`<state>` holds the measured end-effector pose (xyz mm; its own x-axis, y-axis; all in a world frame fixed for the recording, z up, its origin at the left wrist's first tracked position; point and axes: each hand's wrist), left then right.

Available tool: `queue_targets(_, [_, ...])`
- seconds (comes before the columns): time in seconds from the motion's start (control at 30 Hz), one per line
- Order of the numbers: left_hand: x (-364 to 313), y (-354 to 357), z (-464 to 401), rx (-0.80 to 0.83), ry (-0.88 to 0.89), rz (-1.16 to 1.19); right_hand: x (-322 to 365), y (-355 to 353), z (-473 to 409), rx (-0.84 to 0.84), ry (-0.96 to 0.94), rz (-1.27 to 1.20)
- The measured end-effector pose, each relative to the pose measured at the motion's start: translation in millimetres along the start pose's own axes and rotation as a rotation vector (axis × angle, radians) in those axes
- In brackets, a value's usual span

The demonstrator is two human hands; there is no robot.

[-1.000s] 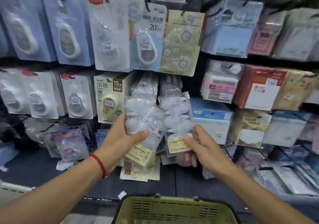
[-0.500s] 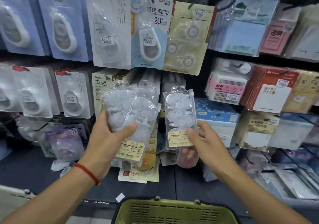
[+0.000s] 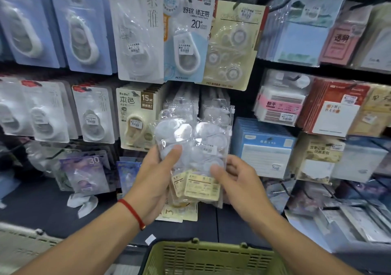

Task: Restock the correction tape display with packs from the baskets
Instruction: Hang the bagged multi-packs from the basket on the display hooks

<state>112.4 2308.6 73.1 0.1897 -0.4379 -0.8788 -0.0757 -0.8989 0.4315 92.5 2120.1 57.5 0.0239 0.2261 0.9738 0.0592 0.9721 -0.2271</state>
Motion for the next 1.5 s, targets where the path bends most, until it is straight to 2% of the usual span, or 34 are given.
queue_targets(0.1, [-2.3, -4.3, -3.5, -0.067, 0.018, -0.024, 6.0, -8.9, -3.0, -0.09, -0.069, -0.048])
queue_targets(0.23, [-4.0, -10.4, -6.7, -0.123, 0.087, -0.084, 17.8, -20.3, -9.3, -0.121, -0.147, -0.017])
queue_targets(0.7, [-0.7, -18.3, -10.3, -0.116, 0.153, -0.163, 24.2, -22.2, -15.4, -0.135, -0.096, -0.021])
queue_targets(0.77, [-0.8, -17.7, -10.1, -0.111, 0.155, -0.178, 22.9, -23.4, -17.2, -0.206, -0.066, 0.106])
queue_targets(0.83, [-0.9, -16.6, -9.5, -0.098, 0.155, -0.203, 21.3, -23.4, -17.0, -0.325, -0.076, 0.351])
queue_targets(0.87, [-0.6, -15.9, -8.8, -0.084, 0.156, -0.213, 20.2, -21.4, -15.3, -0.327, -0.1, 0.404])
queue_targets(1.03, [3.5, -8.9, -1.3, 0.045, 0.155, -0.255, 12.3, -2.9, -4.0, 0.072, -0.086, 0.333])
queue_targets(1.1, [4.5, -4.7, 0.8, 0.067, 0.152, -0.262, 9.8, 2.5, -2.4, 0.061, -0.126, 0.315])
queue_targets(1.23, [3.0, -5.2, -4.7, -0.04, 0.091, -0.213, 10.3, 1.6, -3.3, -0.037, -0.048, 0.008])
queue_targets(1.33, [1.7, -13.0, -9.1, -0.094, 0.032, -0.235, 13.5, -6.6, -6.4, -0.105, -0.023, -0.055])
queue_targets(1.5, [1.1, -18.5, -10.2, -0.104, 0.037, -0.249, 16.5, -16.0, -11.5, -0.124, 0.03, -0.104])
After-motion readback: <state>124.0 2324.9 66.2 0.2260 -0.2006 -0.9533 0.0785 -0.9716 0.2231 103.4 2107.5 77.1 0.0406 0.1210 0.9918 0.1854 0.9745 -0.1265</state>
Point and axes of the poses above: each hand's wrist, its own z-axis away from the middle knuckle, its own y-axis out of the palm, x = y × z, and after that the axes turned 12 degrees about y, right-handed
